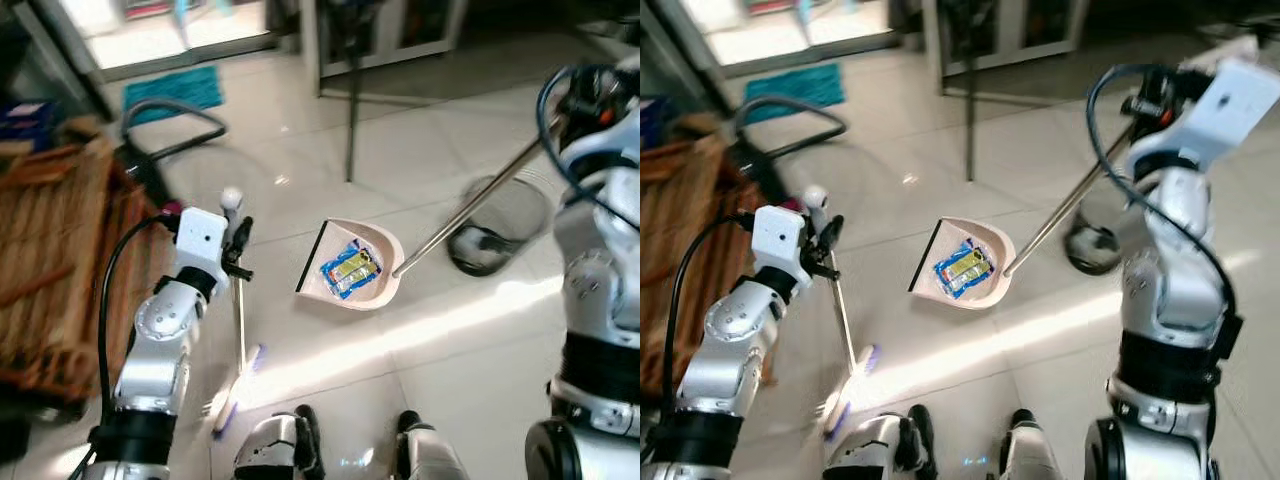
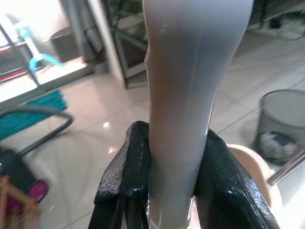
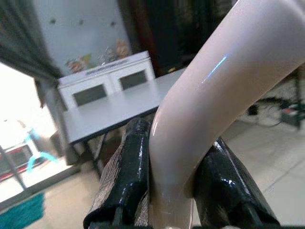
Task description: Sweep floor
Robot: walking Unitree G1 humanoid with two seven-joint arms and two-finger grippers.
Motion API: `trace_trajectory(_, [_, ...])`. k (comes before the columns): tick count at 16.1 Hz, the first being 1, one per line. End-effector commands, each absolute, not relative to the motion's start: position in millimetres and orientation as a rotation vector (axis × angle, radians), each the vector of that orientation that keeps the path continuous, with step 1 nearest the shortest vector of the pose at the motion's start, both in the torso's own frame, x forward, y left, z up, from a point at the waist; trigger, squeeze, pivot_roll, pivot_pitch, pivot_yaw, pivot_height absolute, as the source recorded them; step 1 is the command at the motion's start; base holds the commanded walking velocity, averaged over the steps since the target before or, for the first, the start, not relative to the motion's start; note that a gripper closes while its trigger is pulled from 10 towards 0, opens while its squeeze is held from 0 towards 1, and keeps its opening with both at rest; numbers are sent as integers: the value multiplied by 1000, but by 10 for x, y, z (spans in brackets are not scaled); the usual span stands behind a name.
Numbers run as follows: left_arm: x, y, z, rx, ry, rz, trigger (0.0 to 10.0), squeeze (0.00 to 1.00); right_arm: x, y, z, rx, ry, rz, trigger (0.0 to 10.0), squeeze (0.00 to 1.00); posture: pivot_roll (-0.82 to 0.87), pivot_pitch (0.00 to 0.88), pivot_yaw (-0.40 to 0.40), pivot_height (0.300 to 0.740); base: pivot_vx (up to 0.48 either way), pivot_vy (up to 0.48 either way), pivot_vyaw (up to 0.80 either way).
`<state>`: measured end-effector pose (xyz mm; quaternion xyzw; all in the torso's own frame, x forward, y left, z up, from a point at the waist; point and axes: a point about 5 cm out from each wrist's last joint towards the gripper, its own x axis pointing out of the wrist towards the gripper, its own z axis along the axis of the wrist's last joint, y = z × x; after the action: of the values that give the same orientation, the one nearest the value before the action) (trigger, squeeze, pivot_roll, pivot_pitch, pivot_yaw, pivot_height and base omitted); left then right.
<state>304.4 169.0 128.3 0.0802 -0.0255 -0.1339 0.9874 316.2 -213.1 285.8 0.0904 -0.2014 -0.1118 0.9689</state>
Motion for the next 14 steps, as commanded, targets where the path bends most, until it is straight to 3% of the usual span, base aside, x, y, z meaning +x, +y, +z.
trace_trajectory(1, [3016, 1647, 1343, 169, -76, -274, 10000, 0, 3083, -2159, 3069, 187, -487, -216, 10000, 0, -8, 96, 82, 740, 0, 0, -800])
trace_trajectory(7, [2927, 1709, 1269, 168, -58, -235, 10000, 0, 3139, -2172, 3361, 147, -526, -170, 10000, 0, -24, 76, 56, 740, 244, 0, -800])
trace_trajectory(14, [2886, 1805, 1234, 162, -53, -180, 10000, 0, 3168, -2201, 3535, 210, -569, -140, 10000, 0, -21, 45, 38, 740, 327, 0, 0])
